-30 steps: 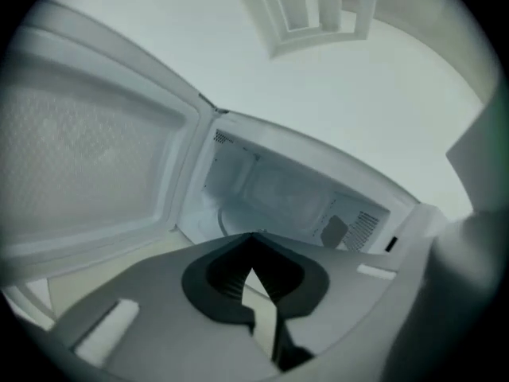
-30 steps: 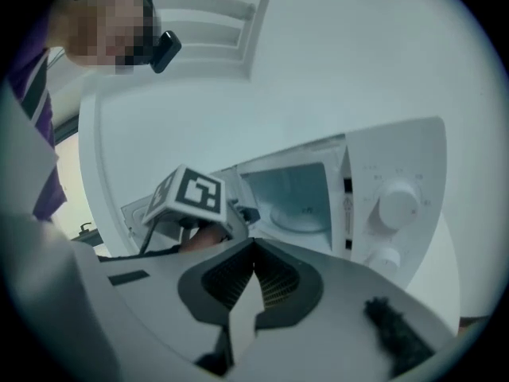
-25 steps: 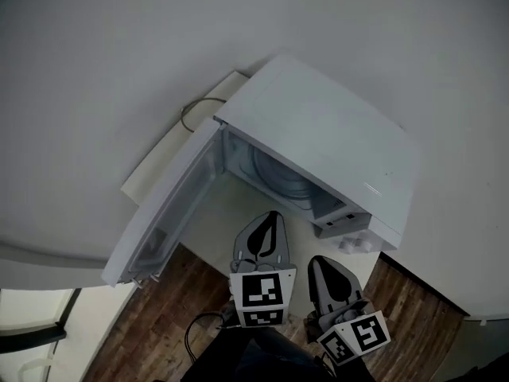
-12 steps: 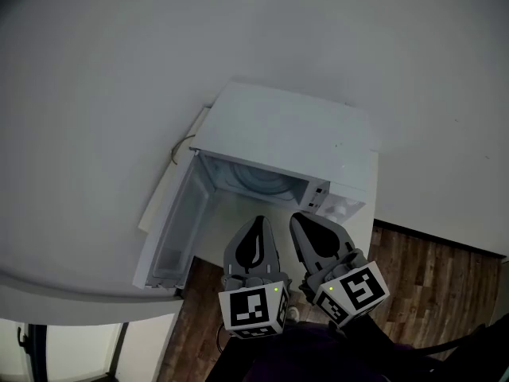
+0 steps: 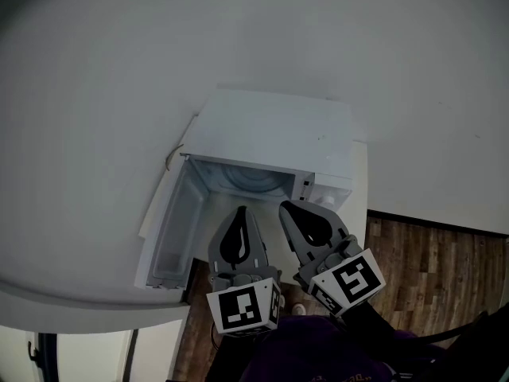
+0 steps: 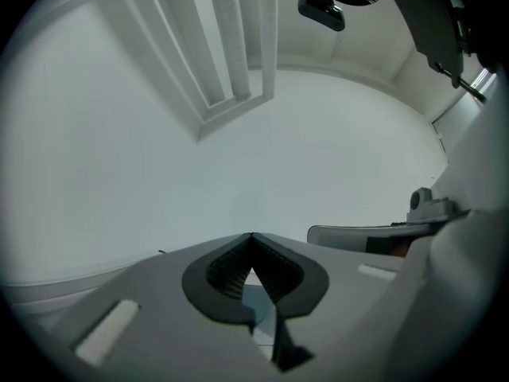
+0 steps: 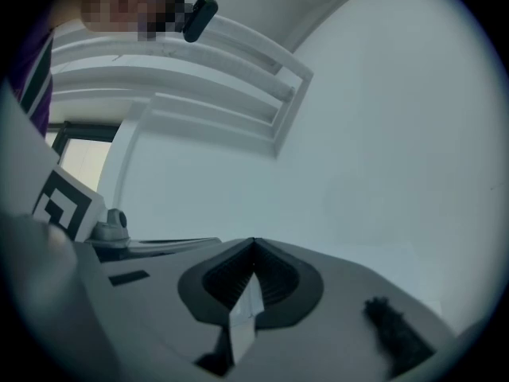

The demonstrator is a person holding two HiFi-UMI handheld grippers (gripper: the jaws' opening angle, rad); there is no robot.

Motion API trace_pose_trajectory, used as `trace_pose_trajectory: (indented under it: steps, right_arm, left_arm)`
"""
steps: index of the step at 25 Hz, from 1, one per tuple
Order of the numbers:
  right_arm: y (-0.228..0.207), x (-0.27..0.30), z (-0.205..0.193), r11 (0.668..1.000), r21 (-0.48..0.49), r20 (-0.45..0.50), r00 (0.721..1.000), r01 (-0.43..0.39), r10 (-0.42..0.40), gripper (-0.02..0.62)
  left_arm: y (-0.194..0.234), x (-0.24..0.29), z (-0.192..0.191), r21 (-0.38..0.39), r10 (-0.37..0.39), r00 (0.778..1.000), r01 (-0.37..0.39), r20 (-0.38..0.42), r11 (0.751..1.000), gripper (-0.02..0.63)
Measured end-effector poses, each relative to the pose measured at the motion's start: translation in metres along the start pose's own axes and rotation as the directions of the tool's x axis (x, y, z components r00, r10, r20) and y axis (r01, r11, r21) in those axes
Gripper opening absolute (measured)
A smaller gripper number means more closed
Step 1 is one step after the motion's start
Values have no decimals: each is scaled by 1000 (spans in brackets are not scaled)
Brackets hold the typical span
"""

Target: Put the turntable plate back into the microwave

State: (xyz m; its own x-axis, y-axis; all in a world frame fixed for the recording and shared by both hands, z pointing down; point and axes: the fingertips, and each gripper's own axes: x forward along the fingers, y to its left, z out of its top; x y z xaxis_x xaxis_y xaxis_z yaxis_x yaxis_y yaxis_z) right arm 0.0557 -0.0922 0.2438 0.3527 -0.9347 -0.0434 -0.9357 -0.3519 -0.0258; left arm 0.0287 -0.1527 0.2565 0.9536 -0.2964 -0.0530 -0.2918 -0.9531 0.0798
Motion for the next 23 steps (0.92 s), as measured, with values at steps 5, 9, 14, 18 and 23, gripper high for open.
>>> trace_pose_trajectory:
  steps: [5,9,14,18,23]
  right_arm:
    - [1,-1,1,1000,-18,1,1000,-6,6,9]
    - [1,-1,0,1000,-18,0,1000,-4,4,9]
    - [-2,1,3,1000,-14,7,1000,-8,8,9]
    - [-2,3,3,1000,-15,6,1000,-11,12,9]
    - [-2,4,4,1000,-11,11,1000,-17,17,9]
  left_arm:
    - [-6,-1,-5,3,-11,1000,11,1,1000,8]
    - [-9,-2,-6,12,-18,1000,17,2,1000,8]
    - [-11,0,-2,11,-33,999,33,16,999,8]
    - [-12,1,0,16,-34,999,34,22,999,8]
    - [-12,1,0,14,-39,999,38,24,999,8]
